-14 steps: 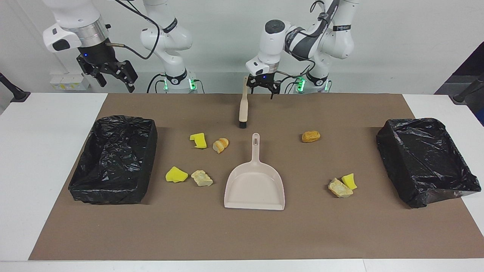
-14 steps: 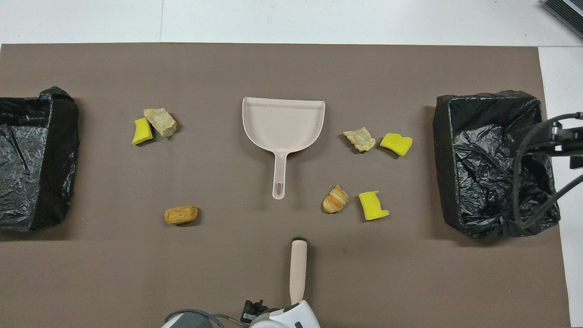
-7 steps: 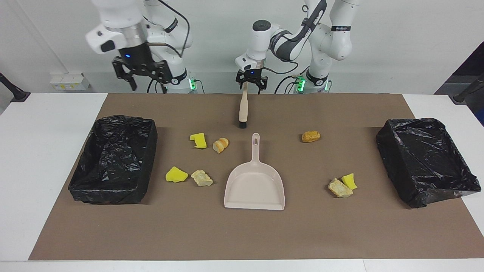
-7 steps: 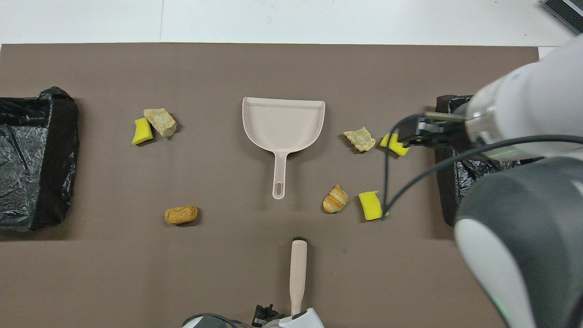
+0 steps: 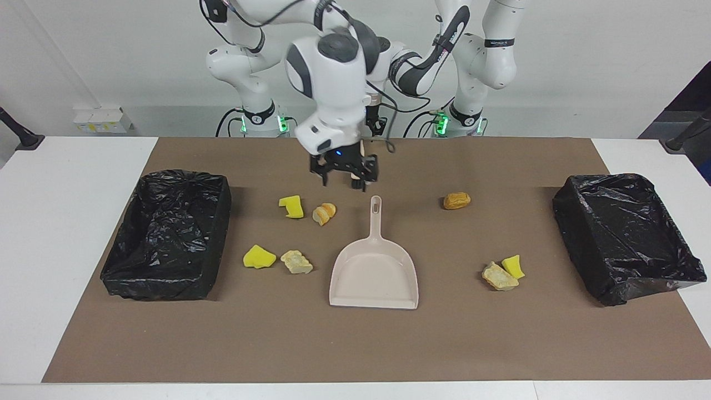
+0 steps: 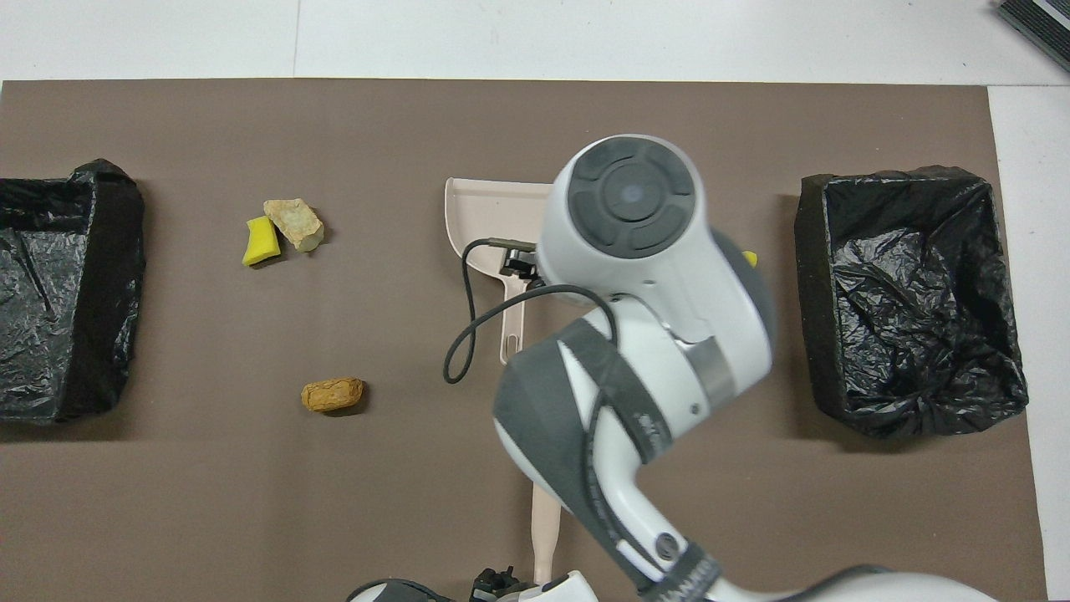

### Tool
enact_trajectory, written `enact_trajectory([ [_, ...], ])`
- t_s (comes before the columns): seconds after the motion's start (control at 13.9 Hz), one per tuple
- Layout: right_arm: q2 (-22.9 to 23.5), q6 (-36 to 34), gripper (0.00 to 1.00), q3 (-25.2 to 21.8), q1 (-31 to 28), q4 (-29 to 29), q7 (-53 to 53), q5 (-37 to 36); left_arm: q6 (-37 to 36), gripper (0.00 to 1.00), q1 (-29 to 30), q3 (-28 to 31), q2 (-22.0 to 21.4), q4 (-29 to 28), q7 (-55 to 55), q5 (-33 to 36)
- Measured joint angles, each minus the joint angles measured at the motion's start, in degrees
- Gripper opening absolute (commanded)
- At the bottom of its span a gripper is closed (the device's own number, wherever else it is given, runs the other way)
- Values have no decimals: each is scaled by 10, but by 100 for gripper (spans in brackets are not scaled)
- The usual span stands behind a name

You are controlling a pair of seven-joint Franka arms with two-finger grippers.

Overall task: Sweep and dump trash in bin
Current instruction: 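Grasp the beige dustpan handle with the right gripper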

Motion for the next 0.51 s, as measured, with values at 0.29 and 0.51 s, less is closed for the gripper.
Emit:
enact_trajectory([
  [0.29, 59, 65, 100, 0, 30, -25, 22, 0, -18, 61, 0, 0, -2, 1, -4, 0],
  [0.51, 64, 132, 100, 0, 35, -77, 22, 0, -26, 41, 0, 0, -4, 4, -5, 0],
])
